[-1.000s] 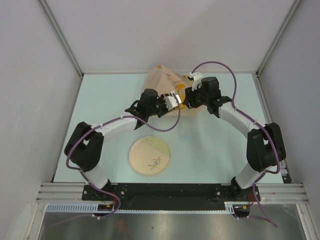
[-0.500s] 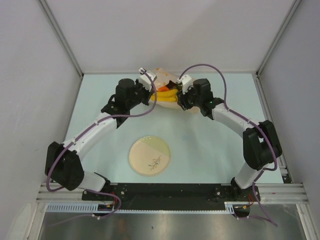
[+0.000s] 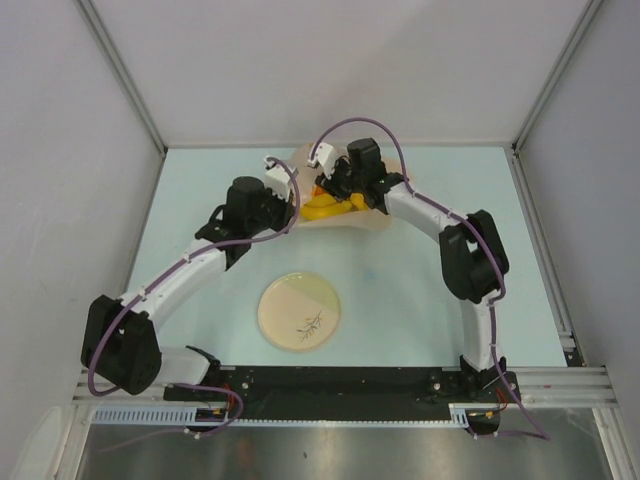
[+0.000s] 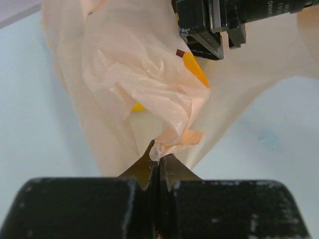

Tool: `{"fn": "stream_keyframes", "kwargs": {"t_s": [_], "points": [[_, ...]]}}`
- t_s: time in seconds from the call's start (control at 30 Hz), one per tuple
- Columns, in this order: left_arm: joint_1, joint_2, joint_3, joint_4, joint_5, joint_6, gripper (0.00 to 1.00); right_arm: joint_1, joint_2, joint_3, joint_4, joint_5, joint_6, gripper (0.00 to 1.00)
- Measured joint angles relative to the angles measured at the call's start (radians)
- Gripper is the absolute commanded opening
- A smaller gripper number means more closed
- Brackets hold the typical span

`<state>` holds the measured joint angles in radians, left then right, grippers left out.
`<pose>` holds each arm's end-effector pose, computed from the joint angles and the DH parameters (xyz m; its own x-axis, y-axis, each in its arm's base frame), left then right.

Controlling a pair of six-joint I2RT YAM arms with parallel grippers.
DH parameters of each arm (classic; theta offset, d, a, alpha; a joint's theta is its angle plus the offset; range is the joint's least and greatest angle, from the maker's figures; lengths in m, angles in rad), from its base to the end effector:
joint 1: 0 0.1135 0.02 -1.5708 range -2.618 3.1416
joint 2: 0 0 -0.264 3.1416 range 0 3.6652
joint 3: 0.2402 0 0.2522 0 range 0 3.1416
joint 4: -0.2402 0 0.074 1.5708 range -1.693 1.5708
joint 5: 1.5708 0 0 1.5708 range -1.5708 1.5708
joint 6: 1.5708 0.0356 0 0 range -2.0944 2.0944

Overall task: Take the fake fruits out of the plastic bag
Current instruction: Take out the fake fruit from the plastic bag.

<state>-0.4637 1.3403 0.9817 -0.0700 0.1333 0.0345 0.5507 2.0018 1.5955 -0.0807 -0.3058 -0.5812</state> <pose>0.2747 -0.1427 0.2953 -0.3525 0.2145 -0.9109 0.5639 0.8255 -0.0238 0.3987 0.2574 0.2611 0.0651 -0.5744 -0.8160 -0.8255 0.4284 -0.3674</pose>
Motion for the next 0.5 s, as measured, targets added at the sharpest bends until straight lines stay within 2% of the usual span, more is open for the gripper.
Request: {"fn": "stream_keyframes", "kwargs": {"t_s": [0.03, 0.13, 0.3, 0.5], "points": [[0.008, -0.006, -0.005, -0.004, -0.009, -0.011, 0.0, -0.004, 0.045, 0.052, -0.009, -0.003, -0.025, 0.65], [0.038, -0.012, -0.007, -0.019, -0.068, -0.077, 0.0, -0.011, 0.116, 0.113, -0.039, -0.026, -0.093, 0.74], [0.098, -0.01, -0.008, -0.043, -0.11, -0.178, 0.0, -0.025, 0.2, 0.171, -0.133, -0.088, -0.214, 0.77], [0.103, 0.044, -0.008, -0.048, -0.107, -0.229, 0.0, -0.027, 0.279, 0.286, -0.22, -0.125, -0.342, 0.77]]}}
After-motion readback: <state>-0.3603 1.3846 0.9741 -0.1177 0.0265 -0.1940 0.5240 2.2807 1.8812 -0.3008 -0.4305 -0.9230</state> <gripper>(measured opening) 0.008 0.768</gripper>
